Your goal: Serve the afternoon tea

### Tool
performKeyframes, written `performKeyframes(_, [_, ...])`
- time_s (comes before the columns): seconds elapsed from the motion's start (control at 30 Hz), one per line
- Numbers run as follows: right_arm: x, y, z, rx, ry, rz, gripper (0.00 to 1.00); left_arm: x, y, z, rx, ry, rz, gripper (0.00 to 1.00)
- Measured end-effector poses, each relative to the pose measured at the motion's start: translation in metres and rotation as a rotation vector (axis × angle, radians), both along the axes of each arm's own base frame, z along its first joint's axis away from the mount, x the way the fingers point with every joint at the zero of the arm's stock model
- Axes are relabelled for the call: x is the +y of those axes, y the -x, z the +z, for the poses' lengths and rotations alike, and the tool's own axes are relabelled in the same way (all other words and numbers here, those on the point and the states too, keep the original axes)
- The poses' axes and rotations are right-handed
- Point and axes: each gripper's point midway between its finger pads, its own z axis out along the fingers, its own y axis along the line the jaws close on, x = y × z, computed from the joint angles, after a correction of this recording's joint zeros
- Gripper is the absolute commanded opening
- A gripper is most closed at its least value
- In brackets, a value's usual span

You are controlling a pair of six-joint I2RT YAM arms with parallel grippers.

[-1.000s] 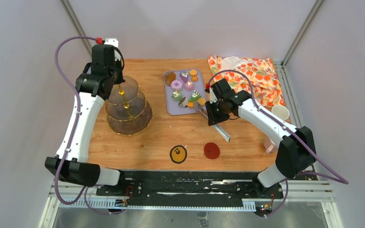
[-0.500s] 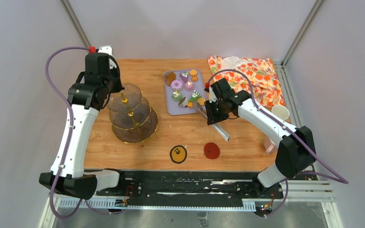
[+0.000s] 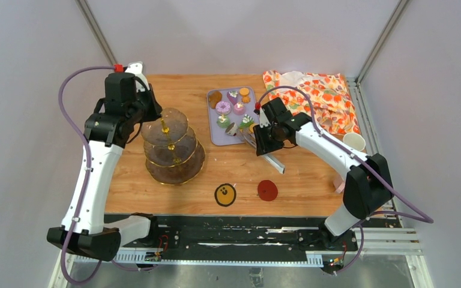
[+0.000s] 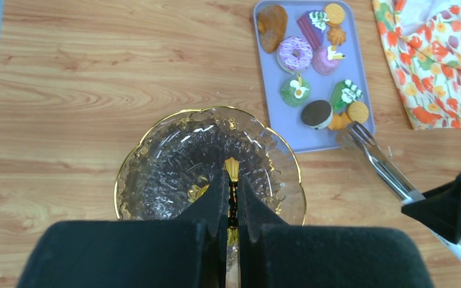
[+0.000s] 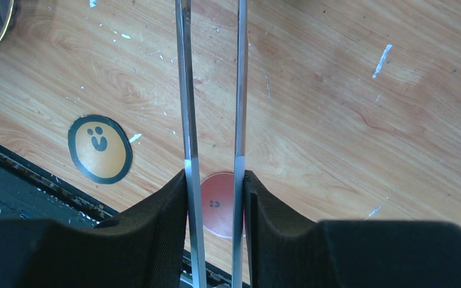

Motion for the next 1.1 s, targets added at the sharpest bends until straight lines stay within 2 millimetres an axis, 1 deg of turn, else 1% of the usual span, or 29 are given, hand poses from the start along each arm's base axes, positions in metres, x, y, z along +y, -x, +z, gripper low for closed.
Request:
performKeyframes(0.17, [0.003, 0.0, -0.006, 0.01, 0.006, 0.003, 0.37, -0.006, 0.003, 0.0, -0.009, 0.027, -0.025, 0.0])
performKeyframes(0.27, [-0.001, -0.002, -0.011, 0.006, 0.037, -0.005, 0.38, -0.007, 0.0, 0.001, -0.018, 0.031, -0.025, 0.0])
performKeyframes(0.3, [-0.003, -0.003, -0.012, 0.004, 0.05, -0.008, 0.38, -0.007, 0.0, 0.001, -0.02, 0.032, -0.024, 0.02])
performKeyframes(0.33, [-0.006, -0.004, -0.014, 0.0, 0.066, -0.011, 0.38, -0.007, 0.0, 0.001, -0.025, 0.034, -0.023, 0.09])
performKeyframes(0.4, [-0.01, -0.006, -0.017, -0.006, 0.092, -0.013, 0.38, -0.007, 0.0, 0.001, -0.029, 0.037, -0.023, 0.28])
performKeyframes(0.43, [-0.011, -0.007, -0.019, -0.008, 0.103, -0.013, 0.38, -0.007, 0.0, 0.001, -0.03, 0.037, -0.024, 0.36])
performKeyframes(0.5, [-0.014, -0.009, -0.023, -0.007, 0.126, -0.013, 0.38, -0.008, 0.001, 0.001, -0.029, 0.039, -0.025, 0.43])
performKeyframes(0.57, [-0.015, -0.011, -0.026, -0.005, 0.141, -0.01, 0.38, -0.008, 0.001, 0.001, -0.028, 0.042, -0.025, 0.46])
performKeyframes(0.6, [-0.014, -0.013, -0.026, -0.007, 0.146, -0.008, 0.38, -0.008, 0.001, 0.001, -0.029, 0.041, -0.024, 0.5])
performKeyframes(0.67, [-0.013, -0.017, -0.025, -0.015, 0.15, -0.007, 0.38, -0.008, 0.001, 0.002, -0.031, 0.042, -0.025, 0.57])
performKeyframes(0.8, [-0.011, -0.023, -0.019, -0.036, 0.146, -0.008, 0.39, -0.008, 0.002, 0.007, -0.046, 0.043, -0.025, 0.67])
performKeyframes(0.97, [-0.009, -0.027, -0.015, -0.049, 0.141, -0.009, 0.39, -0.006, 0.009, 0.026, -0.1, 0.05, -0.023, 0.69])
performKeyframes(1.1, [-0.004, -0.036, -0.015, -0.056, 0.145, -0.004, 0.38, -0.005, 0.016, 0.039, -0.139, 0.056, -0.024, 0.69])
